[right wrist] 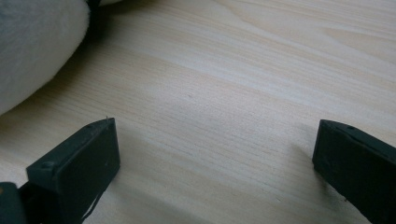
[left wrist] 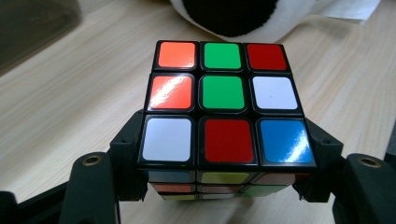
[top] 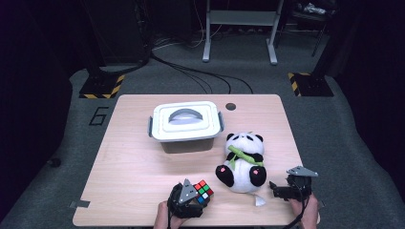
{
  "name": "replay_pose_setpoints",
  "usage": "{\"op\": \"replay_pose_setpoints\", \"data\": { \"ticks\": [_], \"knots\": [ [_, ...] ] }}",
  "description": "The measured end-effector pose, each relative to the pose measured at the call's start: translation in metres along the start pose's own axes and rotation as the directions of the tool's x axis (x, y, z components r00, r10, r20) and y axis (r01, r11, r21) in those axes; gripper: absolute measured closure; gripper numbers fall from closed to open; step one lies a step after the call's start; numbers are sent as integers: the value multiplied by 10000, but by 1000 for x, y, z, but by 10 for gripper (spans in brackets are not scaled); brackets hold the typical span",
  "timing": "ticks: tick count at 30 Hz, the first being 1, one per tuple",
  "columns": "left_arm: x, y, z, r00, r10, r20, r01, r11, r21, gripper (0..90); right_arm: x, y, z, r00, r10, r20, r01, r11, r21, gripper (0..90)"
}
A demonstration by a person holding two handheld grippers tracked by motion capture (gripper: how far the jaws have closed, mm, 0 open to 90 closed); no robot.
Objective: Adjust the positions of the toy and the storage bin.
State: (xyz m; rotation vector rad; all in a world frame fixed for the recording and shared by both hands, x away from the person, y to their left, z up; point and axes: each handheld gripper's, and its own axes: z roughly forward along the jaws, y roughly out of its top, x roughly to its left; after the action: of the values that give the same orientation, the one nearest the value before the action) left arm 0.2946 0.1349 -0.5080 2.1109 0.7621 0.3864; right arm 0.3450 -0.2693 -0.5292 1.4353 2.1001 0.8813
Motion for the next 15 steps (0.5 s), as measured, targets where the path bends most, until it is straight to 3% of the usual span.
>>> {"op": "replay_pose_setpoints", "data": {
  "ticks": [15],
  "knots": [
    [23, -7, -16, 9971, -216, -729, 218, 9998, 14, 341, 0, 0, 0, 10000, 3, 4, -3, 10000, 8, 0]
  ]
}}
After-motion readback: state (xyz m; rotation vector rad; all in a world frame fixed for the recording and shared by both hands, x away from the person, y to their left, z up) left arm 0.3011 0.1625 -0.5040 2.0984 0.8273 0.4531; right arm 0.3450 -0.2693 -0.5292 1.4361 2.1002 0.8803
